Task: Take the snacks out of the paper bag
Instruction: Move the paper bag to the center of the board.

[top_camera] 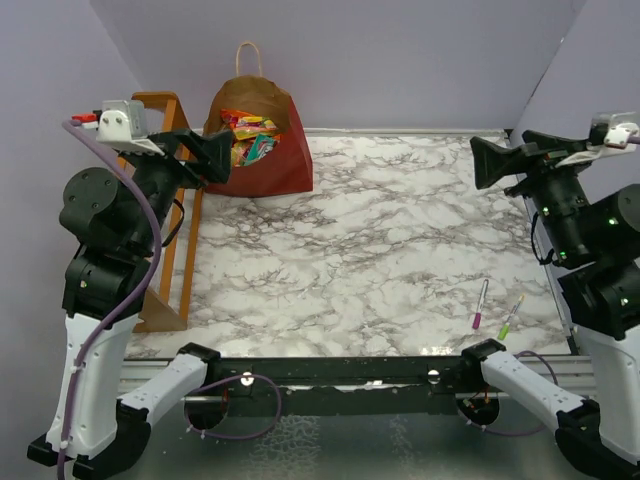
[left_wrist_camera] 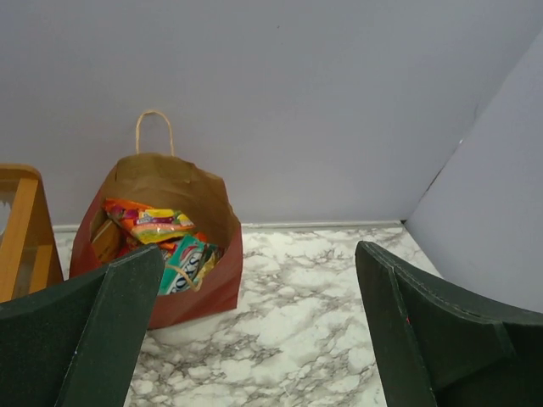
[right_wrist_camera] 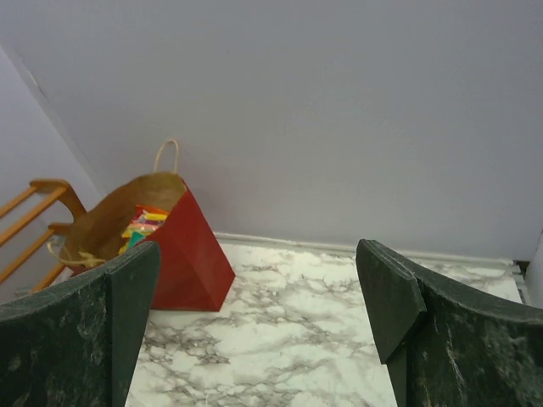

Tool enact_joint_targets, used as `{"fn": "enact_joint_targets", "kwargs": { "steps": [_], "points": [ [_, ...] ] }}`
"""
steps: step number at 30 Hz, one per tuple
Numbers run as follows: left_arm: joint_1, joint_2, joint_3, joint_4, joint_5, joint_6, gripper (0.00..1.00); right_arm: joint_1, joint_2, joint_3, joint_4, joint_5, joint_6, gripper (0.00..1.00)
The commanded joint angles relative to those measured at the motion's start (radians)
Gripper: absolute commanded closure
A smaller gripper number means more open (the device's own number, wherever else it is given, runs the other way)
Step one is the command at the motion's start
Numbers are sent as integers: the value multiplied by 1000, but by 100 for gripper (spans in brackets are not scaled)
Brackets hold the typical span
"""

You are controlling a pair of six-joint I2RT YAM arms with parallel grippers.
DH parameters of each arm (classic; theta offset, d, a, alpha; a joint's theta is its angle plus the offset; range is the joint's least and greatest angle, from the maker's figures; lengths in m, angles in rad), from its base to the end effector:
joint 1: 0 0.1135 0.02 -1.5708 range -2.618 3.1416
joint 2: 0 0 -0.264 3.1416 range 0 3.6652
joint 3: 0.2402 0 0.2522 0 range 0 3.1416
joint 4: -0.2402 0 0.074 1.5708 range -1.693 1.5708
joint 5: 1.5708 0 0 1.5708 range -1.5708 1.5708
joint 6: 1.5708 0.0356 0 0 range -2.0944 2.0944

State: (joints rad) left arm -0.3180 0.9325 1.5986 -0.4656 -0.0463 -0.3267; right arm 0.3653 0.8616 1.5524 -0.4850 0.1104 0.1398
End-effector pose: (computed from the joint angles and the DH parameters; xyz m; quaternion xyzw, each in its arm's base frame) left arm 0.1198 -0.0377 0.5459 -0.0207 0.6325 -0.2313 0.7389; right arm 0.1001 0.0341 0.5385 -0.0283 0.6306 0.1599 0.7589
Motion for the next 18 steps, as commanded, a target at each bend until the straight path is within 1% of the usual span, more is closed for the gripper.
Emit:
{"fn": "enact_joint_targets", "kwargs": {
  "steps": [1,5,9,13,18],
  "points": [
    [22,-36,-92,55,-9,-4,1,-27,7,-113,36,20,44,1],
    [45,-67,-184,62,10,-15,1,-53,0,-218,35,10,85,1],
    [69,-89,-257,56,32,-26,1,-82,-11,-317,19,-40,119,1],
    [89,-92,-295,35,62,-46,1,-107,-36,-428,38,-104,139,1],
    [110,-81,-322,34,127,-105,1,-131,-77,-543,51,-131,184,1]
  ]
}}
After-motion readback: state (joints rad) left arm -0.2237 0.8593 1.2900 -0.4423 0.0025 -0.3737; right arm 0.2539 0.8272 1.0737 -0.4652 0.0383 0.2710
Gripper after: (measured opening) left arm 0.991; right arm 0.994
